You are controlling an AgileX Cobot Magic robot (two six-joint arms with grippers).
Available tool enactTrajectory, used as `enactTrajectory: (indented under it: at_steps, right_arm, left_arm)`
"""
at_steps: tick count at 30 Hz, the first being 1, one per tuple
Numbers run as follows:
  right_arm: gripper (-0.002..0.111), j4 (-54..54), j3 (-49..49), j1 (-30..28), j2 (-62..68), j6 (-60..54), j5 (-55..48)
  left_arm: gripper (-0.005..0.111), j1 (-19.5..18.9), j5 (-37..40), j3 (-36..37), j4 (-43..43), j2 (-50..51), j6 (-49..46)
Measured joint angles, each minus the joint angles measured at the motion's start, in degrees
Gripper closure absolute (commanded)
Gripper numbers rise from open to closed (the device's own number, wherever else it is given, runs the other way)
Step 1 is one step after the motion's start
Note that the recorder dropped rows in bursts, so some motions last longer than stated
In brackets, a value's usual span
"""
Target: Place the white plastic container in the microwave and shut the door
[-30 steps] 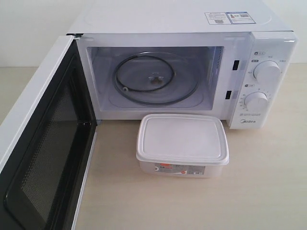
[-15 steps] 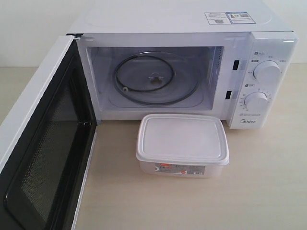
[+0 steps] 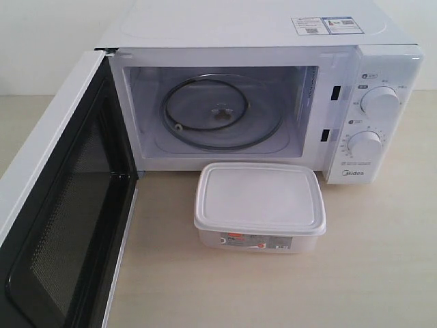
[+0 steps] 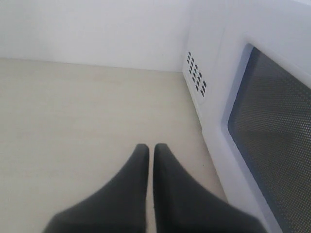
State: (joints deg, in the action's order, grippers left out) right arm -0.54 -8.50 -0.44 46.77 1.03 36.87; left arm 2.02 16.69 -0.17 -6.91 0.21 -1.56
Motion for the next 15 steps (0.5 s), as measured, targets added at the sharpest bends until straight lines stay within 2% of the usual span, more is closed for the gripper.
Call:
enactTrajectory:
  at_steps: [3, 7, 10, 15]
  right_arm:
    - [0.108, 3.6, 0.0, 0.0, 4.5, 8.7, 5.3]
    - [0.108, 15.3, 0.0, 0.0, 13.5, 19.6, 13.8]
    - [0.109, 24.2, 0.0, 0.0, 20.2, 23.3, 21.3]
    - [0.109, 30.0, 0.0, 2.0, 28.4, 25.2, 26.6]
  left_arm:
    - [0.102, 0.0, 0.0, 0.0, 0.0, 0.0, 0.0]
    - [0.102, 0.0, 0.0, 0.0, 0.0, 0.0, 0.0]
    - [0.102, 0.0, 0.0, 0.0, 0.0, 0.0, 0.0]
    - [0.102, 0.0, 0.0, 0.0, 0.0, 0.0, 0.0]
